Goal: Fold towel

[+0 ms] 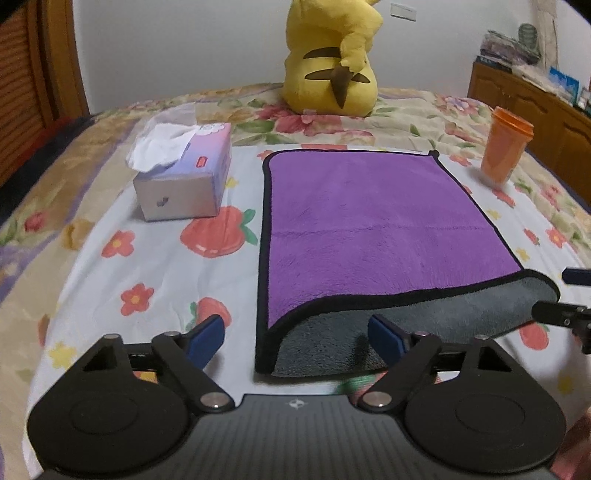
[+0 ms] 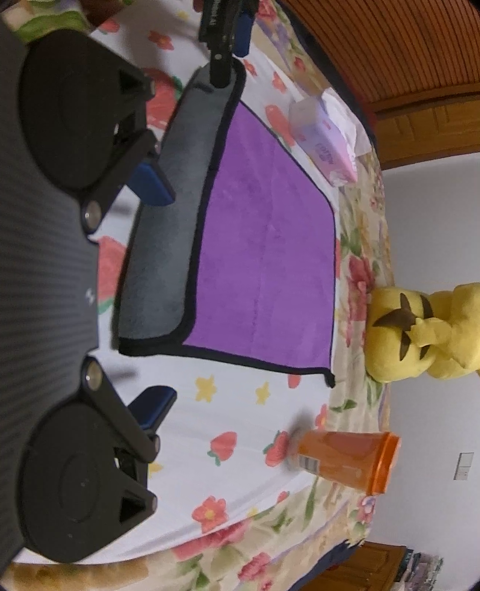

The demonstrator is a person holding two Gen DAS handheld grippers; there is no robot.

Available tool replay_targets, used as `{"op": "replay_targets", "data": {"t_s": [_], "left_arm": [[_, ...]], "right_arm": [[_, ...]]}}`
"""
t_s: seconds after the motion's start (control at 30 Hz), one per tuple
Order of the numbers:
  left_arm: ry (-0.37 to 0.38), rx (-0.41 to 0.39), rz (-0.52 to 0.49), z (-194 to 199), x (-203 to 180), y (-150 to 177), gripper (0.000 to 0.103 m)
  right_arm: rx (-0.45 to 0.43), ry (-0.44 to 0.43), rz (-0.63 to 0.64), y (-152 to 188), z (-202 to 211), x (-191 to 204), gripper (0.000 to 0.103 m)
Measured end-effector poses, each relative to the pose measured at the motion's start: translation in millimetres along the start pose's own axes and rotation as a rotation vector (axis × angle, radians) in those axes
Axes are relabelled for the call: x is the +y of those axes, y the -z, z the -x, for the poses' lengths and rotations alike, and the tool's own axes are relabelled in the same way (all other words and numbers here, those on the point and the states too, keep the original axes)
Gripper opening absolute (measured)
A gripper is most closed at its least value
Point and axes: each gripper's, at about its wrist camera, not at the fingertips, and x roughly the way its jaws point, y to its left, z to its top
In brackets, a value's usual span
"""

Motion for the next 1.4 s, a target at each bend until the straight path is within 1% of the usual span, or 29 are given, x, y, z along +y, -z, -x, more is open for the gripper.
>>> {"op": "replay_targets", "data": {"t_s": [0.13, 0.2, 0.23, 0.27, 0.37, 0.43, 0.5, 0.6, 0.8, 0.87, 0.9, 0.97, 1.0, 1.07, 1.2, 1.3, 1.33, 1.37, 1.4], "left_arm": [[0.038, 0.013, 0.046, -2, 7, 0, 0.074], [0.042, 0.017, 0.055, -2, 8, 1, 0.068], [0.043, 0.019, 0.054, -2, 8, 1, 0.066], [0.045, 0.021, 0.054, -2, 9, 1, 0.065], [0.053, 0.034, 0.062, -4, 10, 3, 0.058], [0.058, 0.042, 0.065, -5, 11, 4, 0.05], [0.06, 0.048, 0.062, -6, 11, 5, 0.045], [0.053, 0.051, 0.054, -6, 10, 6, 0.044], [0.05, 0.06, 0.044, -8, 9, 8, 0.044], [0.049, 0.061, 0.042, -9, 9, 9, 0.043], [0.05, 0.061, 0.041, -9, 8, 9, 0.042], [0.049, 0.061, 0.04, -9, 8, 9, 0.041], [0.049, 0.062, 0.039, -9, 8, 9, 0.04], [0.047, 0.062, 0.036, -9, 8, 10, 0.036], [0.046, 0.059, 0.033, -8, 8, 10, 0.029], [0.048, 0.054, 0.031, -7, 7, 10, 0.023], [0.049, 0.055, 0.03, -7, 7, 10, 0.021], [0.051, 0.056, 0.029, -8, 7, 10, 0.02], [0.054, 0.057, 0.028, -8, 7, 10, 0.019]], "right_arm": [[0.013, -0.015, -0.019, -1, -3, -5, 0.103], [0.018, -0.024, -0.03, -1, -5, -8, 0.102], [0.022, -0.031, -0.036, -1, -5, -10, 0.097], [0.029, -0.034, -0.041, -1, -7, -11, 0.088], [0.045, -0.044, -0.06, -1, -10, -15, 0.086], [0.051, -0.052, -0.068, -1, -10, -17, 0.083], [0.056, -0.067, -0.081, -2, -10, -19, 0.081], [0.065, -0.083, -0.094, -2, -11, -21, 0.077], [0.077, -0.114, -0.11, -3, -12, -26, 0.059], [0.077, -0.113, -0.109, -4, -11, -27, 0.052], [0.077, -0.115, -0.11, -4, -11, -28, 0.051], [0.078, -0.116, -0.113, -4, -11, -30, 0.044], [0.078, -0.114, -0.113, -5, -12, -31, 0.042], [0.075, -0.106, -0.111, -6, -12, -33, 0.032], [0.067, -0.106, -0.117, -7, -10, -38, 0.023], [0.063, -0.108, -0.113, -7, -9, -39, 0.02], [0.062, -0.108, -0.111, -7, -9, -39, 0.018], [0.061, -0.108, -0.107, -7, -8, -39, 0.01], [0.06, -0.109, -0.103, -7, -8, -39, 0.009]]}}
